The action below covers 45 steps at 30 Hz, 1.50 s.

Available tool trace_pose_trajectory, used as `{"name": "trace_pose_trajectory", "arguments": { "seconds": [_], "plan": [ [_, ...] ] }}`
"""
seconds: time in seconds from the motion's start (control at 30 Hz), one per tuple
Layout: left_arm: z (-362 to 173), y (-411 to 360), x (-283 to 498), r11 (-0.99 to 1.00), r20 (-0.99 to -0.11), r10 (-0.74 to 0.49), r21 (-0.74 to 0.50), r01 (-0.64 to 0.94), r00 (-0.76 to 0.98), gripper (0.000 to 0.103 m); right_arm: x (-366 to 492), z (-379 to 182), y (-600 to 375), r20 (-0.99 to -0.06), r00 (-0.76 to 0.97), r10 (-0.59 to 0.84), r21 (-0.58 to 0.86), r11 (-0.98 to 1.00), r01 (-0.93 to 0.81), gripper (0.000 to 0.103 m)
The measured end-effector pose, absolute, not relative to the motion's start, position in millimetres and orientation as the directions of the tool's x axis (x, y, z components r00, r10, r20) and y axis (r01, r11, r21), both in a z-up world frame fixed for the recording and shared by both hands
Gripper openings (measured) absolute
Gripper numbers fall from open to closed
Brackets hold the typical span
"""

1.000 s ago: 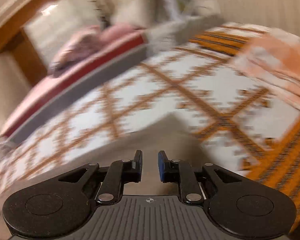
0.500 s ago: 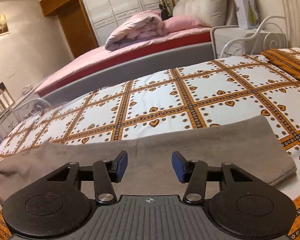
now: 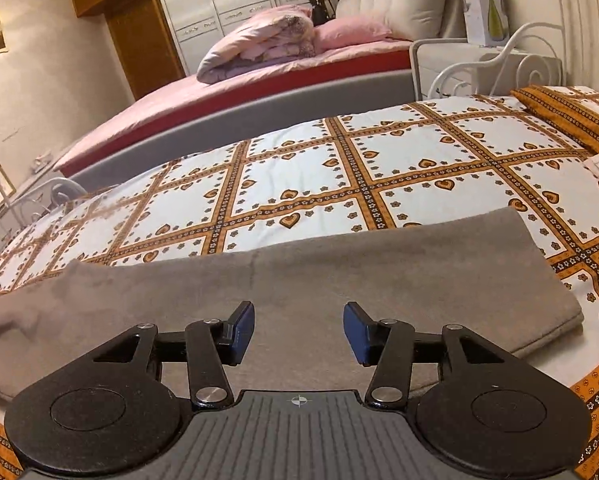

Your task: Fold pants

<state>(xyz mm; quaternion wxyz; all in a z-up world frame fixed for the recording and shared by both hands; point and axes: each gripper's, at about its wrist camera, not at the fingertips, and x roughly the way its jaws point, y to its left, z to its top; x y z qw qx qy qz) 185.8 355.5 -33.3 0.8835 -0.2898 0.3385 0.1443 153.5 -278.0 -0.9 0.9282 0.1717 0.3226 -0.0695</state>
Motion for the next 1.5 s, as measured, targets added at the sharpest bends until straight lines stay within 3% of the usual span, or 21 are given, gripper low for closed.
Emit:
{"name": "trace_pose_trajectory", "arguments": {
  "seconds": [0.27,0.33,0.47,0.57,0.6,0.77,0.97,1.03,1.1,1.13,1.2,1.27,1.33,1.5],
  "plan": [
    [-40,356,196,0.802,-0.694,0.063,-0.392,-0.45,0.717,0.021,153,1,-276,-0.62,0.784,-0.01,0.281,0.931,0.234,0.051],
    [-38,356,199,0.813,-0.688,0.074,-0.378,-0.443,0.722,0.013,154,1,-275,-0.625,0.781,-0.008,0.278,0.932,0.232,0.051],
    [-4,347,189,0.85,-0.507,0.149,-0.373,-0.372,0.849,0.009,153,0,-276,-0.626,0.78,-0.015,0.281,0.928,0.243,0.051],
    [-32,343,210,0.865,-0.693,0.165,-0.24,-0.44,0.702,0.008,153,-1,-277,-0.625,0.78,-0.014,0.289,0.925,0.248,0.052],
    [-40,346,209,0.866,-0.713,0.144,-0.245,-0.435,0.687,0.009,154,-2,-276,-0.633,0.774,-0.012,0.285,0.926,0.247,0.052],
    [-24,353,187,0.84,-0.668,0.161,-0.294,-0.456,0.727,0.02,157,-5,-272,-0.648,0.762,0.011,0.289,0.929,0.232,0.053],
    [0,337,175,0.847,-0.602,0.133,-0.343,-0.406,0.788,0.018,169,-10,-239,-0.639,0.741,0.206,0.356,0.933,0.048,0.053],
    [-4,322,188,0.885,-0.624,0.075,-0.318,-0.34,0.778,0.018,177,-16,-216,-0.653,0.711,0.263,0.345,0.938,-0.03,0.053],
    [-20,310,205,0.915,-0.698,0.052,-0.253,-0.314,0.714,0.028,188,-26,-194,-0.692,0.672,0.263,0.301,0.952,-0.063,0.053],
    [-31,306,215,0.93,-0.748,0.06,-0.199,-0.31,0.661,0.026,193,-33,-183,-0.727,0.648,0.227,0.255,0.965,-0.051,0.054],
    [-29,302,219,0.94,-0.739,0.095,-0.154,-0.304,0.667,0.023,206,-52,-178,-0.795,0.583,0.168,0.18,0.983,-0.038,0.054],
    [-13,305,214,0.928,-0.664,0.121,-0.188,-0.322,0.738,0.025,204,-39,-176,-0.768,0.622,0.152,0.151,0.987,-0.055,0.054],
    [-5,309,220,0.914,-0.621,0.134,-0.225,-0.339,0.772,0.025,199,-18,-176,-0.68,0.699,0.223,0.205,0.973,-0.11,0.054],
    [-11,312,253,0.911,-0.642,0.163,-0.193,-0.364,0.749,0.025,251,-5,-163,-0.613,0.712,0.342,0.273,0.938,-0.215,0.054]
  ]
}}
